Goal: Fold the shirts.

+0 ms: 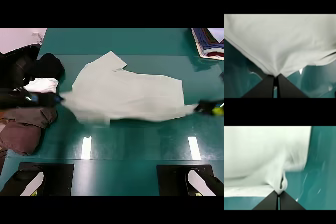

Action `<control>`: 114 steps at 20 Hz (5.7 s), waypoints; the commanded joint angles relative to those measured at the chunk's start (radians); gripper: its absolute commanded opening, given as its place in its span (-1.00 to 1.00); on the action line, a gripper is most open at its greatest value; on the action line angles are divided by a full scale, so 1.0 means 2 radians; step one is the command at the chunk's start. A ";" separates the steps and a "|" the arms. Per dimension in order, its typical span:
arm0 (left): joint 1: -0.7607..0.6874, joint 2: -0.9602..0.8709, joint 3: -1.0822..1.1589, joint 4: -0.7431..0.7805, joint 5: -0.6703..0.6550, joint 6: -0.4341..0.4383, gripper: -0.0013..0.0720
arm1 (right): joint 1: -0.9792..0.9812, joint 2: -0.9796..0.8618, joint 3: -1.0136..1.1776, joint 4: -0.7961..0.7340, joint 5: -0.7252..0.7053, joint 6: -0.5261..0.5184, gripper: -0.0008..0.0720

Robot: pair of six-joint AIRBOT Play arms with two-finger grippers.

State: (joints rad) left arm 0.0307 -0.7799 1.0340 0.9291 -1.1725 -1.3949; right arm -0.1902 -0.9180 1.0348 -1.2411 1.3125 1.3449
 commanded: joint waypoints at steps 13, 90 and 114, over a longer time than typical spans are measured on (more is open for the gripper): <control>0.000 0.015 0.555 0.109 0.039 -0.091 -0.90 | 0.021 0.062 0.529 -0.100 0.015 0.006 -0.96; -0.002 0.033 -0.270 0.007 0.010 -0.049 -0.90 | -0.116 -0.078 -0.165 -0.029 0.063 0.016 0.23; -0.002 0.111 -0.211 0.093 -0.120 -0.097 -0.91 | 0.030 0.059 -0.163 -0.096 0.085 0.017 -0.95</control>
State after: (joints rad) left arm 0.0261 -0.5007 0.5854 1.1057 -1.5063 -1.6218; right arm -0.1829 -0.7830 0.6476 -1.4261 1.5162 1.3510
